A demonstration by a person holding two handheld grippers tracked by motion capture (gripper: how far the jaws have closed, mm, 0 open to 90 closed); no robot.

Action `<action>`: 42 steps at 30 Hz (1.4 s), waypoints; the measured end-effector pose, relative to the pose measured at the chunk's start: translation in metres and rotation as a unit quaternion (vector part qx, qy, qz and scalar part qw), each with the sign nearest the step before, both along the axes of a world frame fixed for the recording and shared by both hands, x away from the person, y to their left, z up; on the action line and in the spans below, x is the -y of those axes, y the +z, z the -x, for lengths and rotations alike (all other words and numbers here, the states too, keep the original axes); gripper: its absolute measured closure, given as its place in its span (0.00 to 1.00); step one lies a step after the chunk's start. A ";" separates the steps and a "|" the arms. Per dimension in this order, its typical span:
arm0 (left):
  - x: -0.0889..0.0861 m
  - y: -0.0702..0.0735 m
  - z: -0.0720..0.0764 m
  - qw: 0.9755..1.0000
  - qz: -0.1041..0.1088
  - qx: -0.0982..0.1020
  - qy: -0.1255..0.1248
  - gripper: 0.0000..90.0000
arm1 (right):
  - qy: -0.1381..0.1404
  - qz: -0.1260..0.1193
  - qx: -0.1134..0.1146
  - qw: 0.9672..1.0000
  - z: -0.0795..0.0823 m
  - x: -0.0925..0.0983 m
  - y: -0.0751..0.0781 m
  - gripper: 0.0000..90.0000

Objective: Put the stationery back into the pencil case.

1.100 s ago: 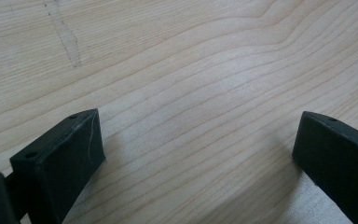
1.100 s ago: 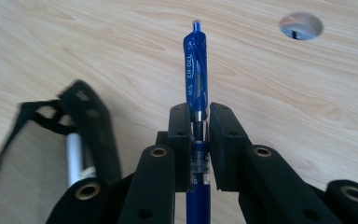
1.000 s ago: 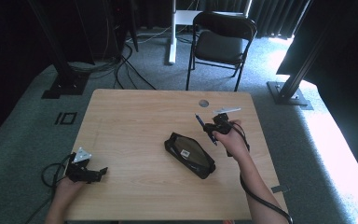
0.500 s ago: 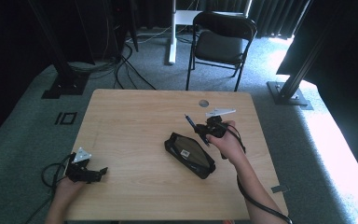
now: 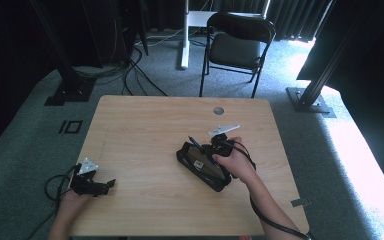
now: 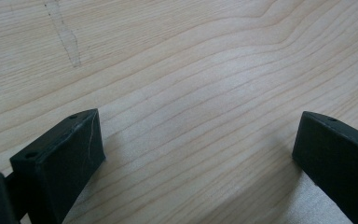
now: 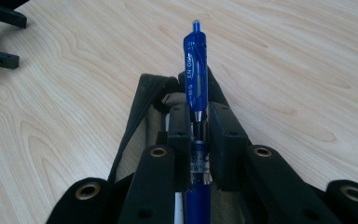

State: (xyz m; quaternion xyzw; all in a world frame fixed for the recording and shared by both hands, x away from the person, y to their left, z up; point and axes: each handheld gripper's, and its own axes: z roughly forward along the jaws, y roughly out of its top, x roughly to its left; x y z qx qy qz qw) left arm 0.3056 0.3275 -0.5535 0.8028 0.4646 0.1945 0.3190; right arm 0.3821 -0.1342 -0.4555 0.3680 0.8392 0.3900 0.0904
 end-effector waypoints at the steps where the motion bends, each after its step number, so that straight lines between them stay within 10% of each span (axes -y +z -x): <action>1: 0.000 0.000 0.000 1.000 0.000 0.000 0.000 0.02 | 0.002 0.003 -0.001 1.000 0.000 -0.001 -0.001 0.88; 26: 0.000 0.000 0.000 1.000 0.000 0.000 0.000 0.02 | 0.040 0.101 -0.049 0.993 0.004 -0.025 -0.031 0.88; 42: 0.000 0.000 0.000 1.000 0.000 0.000 0.000 0.02 | 0.050 0.085 -0.056 0.994 0.003 -0.029 -0.028 0.82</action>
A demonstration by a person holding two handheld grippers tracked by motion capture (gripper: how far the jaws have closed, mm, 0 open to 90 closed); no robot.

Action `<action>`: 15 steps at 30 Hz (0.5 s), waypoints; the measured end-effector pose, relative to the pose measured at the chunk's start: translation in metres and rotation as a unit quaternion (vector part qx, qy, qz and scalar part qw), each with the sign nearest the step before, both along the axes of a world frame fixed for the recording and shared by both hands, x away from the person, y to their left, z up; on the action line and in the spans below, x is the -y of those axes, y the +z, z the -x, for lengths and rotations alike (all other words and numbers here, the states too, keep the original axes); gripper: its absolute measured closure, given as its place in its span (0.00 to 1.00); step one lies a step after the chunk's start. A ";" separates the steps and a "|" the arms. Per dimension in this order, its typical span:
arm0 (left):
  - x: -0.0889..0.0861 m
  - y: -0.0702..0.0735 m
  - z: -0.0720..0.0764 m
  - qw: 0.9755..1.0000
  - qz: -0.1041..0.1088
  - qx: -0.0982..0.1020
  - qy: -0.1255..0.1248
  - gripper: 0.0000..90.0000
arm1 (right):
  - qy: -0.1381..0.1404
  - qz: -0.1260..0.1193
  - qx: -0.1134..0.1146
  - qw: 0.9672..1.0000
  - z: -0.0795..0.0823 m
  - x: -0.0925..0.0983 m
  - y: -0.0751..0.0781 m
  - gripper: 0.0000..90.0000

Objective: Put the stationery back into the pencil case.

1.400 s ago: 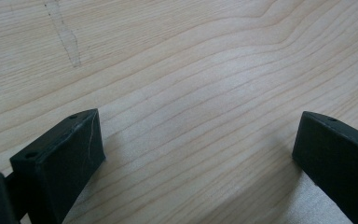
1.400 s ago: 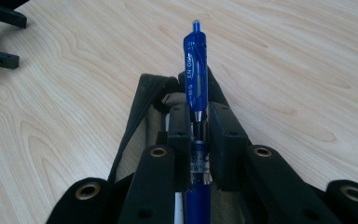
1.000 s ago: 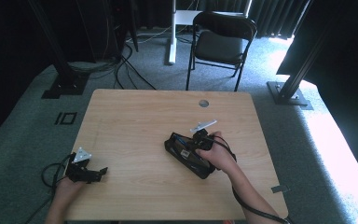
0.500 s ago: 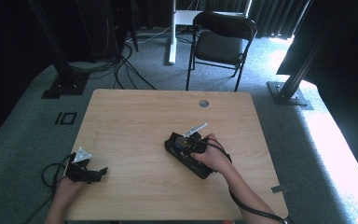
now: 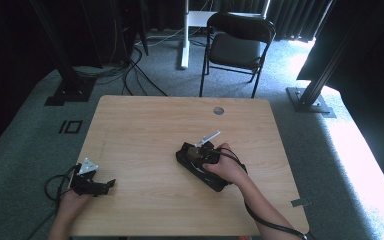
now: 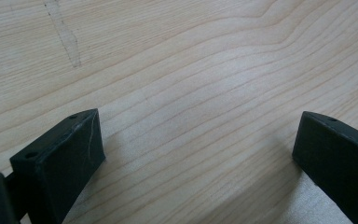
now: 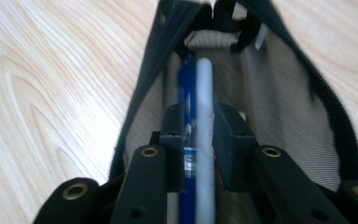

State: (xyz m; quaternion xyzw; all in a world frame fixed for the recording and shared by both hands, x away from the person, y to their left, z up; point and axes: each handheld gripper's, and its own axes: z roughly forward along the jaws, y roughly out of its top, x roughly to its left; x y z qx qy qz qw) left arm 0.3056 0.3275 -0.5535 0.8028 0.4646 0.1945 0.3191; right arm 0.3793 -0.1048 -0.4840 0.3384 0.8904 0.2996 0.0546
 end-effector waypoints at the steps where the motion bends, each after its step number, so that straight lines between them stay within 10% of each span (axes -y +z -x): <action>1: 0.000 0.000 0.000 1.000 0.000 0.000 0.000 0.02 | 0.000 -0.002 0.003 1.000 0.000 0.001 0.002 0.81; 15: 0.000 0.000 0.000 1.000 0.000 0.000 0.000 0.02 | -0.028 -0.071 0.051 0.996 -0.001 0.029 0.036 0.75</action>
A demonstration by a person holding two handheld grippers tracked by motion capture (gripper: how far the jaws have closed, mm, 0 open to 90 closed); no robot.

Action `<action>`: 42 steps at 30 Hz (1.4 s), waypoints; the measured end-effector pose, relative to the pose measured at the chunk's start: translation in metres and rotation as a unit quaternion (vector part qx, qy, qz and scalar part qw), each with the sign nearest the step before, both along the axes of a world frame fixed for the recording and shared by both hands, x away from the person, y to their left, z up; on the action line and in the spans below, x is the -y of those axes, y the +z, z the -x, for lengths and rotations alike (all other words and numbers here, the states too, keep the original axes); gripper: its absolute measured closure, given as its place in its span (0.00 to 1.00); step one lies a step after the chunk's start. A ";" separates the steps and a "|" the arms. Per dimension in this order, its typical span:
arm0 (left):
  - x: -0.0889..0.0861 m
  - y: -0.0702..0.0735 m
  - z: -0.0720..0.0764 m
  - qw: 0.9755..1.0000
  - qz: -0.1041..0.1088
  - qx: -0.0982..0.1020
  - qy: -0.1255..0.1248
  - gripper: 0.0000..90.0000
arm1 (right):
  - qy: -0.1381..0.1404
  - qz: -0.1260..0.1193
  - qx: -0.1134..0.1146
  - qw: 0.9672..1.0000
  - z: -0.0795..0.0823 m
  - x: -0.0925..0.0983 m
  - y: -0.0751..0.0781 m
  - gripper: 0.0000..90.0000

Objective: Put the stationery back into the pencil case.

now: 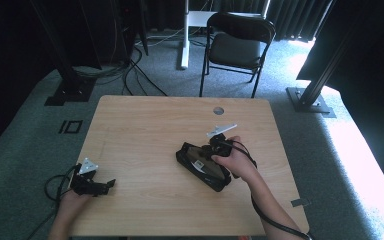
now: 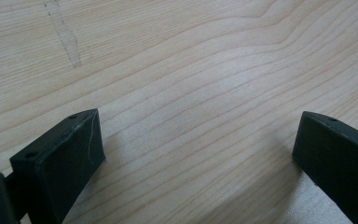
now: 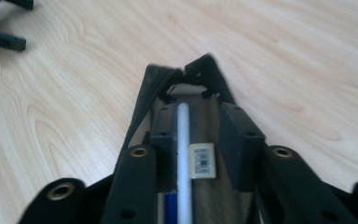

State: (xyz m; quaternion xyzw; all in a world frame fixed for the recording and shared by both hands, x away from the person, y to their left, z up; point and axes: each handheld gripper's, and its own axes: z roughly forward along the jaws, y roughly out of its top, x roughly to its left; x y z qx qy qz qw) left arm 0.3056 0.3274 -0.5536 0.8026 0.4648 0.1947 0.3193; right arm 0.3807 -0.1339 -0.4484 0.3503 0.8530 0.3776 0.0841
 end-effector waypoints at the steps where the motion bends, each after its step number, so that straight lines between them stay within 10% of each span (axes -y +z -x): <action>1: 0.000 0.000 0.000 1.000 -0.001 0.000 0.000 0.02 | -0.002 -0.006 -0.001 1.000 0.000 0.002 0.001 0.73; 30: 0.000 0.000 0.000 1.000 0.000 0.000 0.000 0.02 | -0.135 -0.048 0.038 0.989 -0.010 0.068 -0.018 0.38; 39: 0.000 0.000 0.000 1.000 0.000 0.000 0.000 0.02 | -0.192 -0.037 0.039 0.980 -0.010 0.096 -0.036 0.27; 42: 0.000 0.000 0.000 1.000 0.000 0.000 0.000 0.02 | -0.229 -0.048 0.039 0.971 -0.010 0.106 -0.042 0.24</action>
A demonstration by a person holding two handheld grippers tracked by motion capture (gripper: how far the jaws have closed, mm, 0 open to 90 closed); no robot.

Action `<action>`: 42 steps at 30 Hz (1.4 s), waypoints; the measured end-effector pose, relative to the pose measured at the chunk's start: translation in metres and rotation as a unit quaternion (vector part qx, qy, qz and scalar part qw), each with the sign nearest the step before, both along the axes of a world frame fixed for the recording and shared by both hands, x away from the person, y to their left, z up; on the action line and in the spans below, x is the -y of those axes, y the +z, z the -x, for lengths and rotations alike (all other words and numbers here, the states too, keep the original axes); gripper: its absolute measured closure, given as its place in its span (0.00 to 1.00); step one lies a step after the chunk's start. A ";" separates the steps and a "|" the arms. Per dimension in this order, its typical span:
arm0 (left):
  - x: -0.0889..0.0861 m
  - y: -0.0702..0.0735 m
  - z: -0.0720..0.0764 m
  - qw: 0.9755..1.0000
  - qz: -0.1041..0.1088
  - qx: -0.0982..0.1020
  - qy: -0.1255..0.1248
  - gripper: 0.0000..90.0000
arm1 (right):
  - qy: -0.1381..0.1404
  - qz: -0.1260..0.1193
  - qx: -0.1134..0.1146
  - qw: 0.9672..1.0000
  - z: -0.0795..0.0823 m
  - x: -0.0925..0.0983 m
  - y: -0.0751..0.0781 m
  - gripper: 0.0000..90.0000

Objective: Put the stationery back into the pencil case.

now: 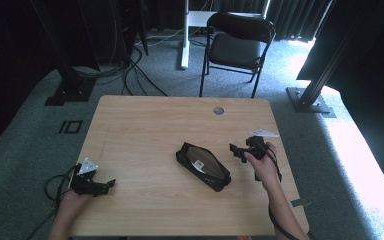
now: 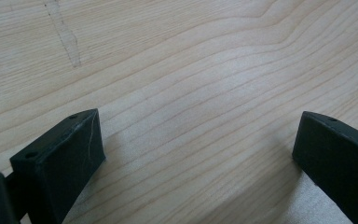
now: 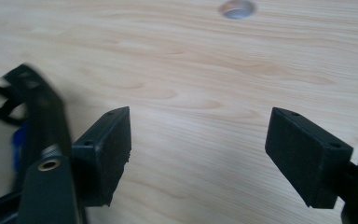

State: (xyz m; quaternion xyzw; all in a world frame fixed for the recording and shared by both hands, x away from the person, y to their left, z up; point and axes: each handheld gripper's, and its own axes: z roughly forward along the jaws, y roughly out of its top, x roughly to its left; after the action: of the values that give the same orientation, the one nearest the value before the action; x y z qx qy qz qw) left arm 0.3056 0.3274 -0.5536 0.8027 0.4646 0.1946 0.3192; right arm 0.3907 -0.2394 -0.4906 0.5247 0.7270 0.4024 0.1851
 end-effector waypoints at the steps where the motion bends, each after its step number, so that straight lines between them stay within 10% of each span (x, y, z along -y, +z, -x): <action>1: 0.000 0.000 0.000 1.000 0.000 0.000 0.000 0.02 | -0.008 0.003 0.001 1.000 0.000 0.003 -0.002 0.24; 17: 0.000 0.000 0.000 1.000 0.000 0.000 0.000 0.02 | -0.083 0.036 -0.025 0.996 0.018 0.036 -0.039 0.21; 28: 0.000 0.000 0.000 1.000 0.000 0.000 0.000 0.02 | -0.146 0.071 -0.028 0.986 0.048 0.050 -0.067 0.15; 42: 0.000 0.000 0.000 1.000 0.000 0.000 0.001 0.02 | -0.177 0.075 -0.030 0.981 0.067 0.052 -0.068 0.13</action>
State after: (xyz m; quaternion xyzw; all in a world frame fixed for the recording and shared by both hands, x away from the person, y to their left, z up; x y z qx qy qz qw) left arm 0.3052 0.3272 -0.5536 0.8021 0.4654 0.1953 0.3193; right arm 0.3235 -0.2914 -0.5590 0.6414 0.6561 0.2918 0.2703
